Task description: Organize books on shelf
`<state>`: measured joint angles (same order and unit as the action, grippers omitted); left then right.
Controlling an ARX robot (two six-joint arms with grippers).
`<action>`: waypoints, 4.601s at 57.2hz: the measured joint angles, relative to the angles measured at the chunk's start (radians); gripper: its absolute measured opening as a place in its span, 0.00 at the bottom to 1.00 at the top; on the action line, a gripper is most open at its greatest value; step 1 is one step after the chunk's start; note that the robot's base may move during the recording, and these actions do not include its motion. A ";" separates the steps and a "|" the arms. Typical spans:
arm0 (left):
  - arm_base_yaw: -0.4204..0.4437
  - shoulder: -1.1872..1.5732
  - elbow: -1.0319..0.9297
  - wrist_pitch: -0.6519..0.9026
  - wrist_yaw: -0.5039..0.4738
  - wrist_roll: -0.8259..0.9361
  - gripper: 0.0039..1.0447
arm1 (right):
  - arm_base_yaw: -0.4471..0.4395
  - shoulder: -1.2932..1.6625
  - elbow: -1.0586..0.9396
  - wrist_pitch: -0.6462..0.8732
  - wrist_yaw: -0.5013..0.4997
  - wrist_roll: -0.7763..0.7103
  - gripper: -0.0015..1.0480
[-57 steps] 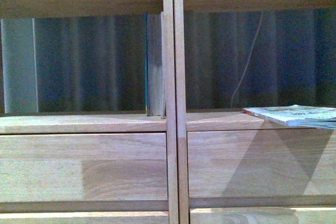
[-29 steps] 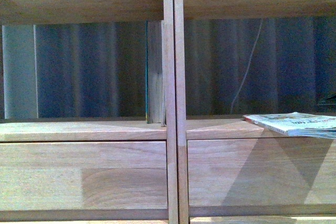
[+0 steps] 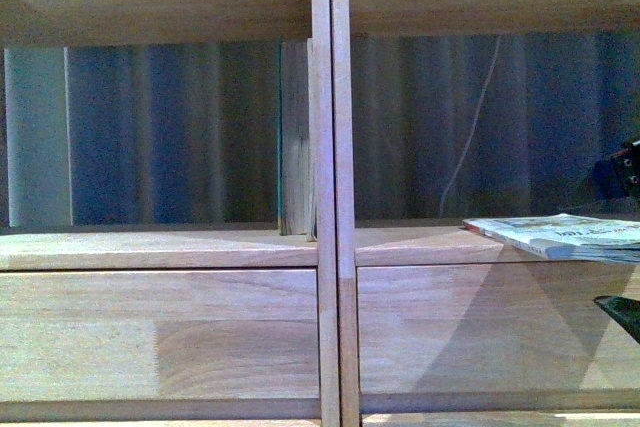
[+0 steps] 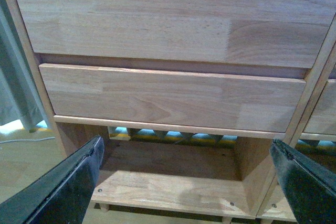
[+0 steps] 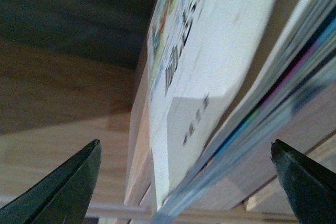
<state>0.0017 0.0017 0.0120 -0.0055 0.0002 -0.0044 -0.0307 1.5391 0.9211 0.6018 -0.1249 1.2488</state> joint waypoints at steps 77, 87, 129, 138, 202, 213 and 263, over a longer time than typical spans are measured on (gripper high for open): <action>0.448 1.106 0.508 0.642 0.763 -0.197 0.93 | -0.196 -0.438 -0.236 0.261 -0.416 0.020 0.07; 0.339 1.302 0.724 0.592 0.761 -0.331 0.93 | -0.187 -0.510 -0.238 0.364 -0.434 -0.037 0.07; -0.158 1.592 1.013 1.287 0.812 -1.284 0.93 | 0.221 -0.260 -0.082 0.523 -0.260 -0.272 0.07; -0.240 1.560 1.010 1.328 0.813 -1.292 0.93 | 0.325 -0.262 -0.086 0.521 -0.269 -0.323 0.07; -0.224 1.533 1.017 1.400 0.813 -1.307 0.06 | 0.395 -0.283 -0.166 0.537 -0.339 -0.195 0.58; -0.160 1.464 0.970 1.349 0.793 -1.266 0.06 | 0.310 -0.339 -0.213 0.502 -0.382 -0.185 0.82; 0.001 1.712 1.426 0.612 0.359 0.068 0.06 | -0.493 -0.935 -0.471 -0.090 -0.618 -1.087 0.93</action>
<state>0.0029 1.7142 1.4384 0.6067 0.3592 0.0635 -0.5236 0.6044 0.4503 0.5117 -0.7425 0.1616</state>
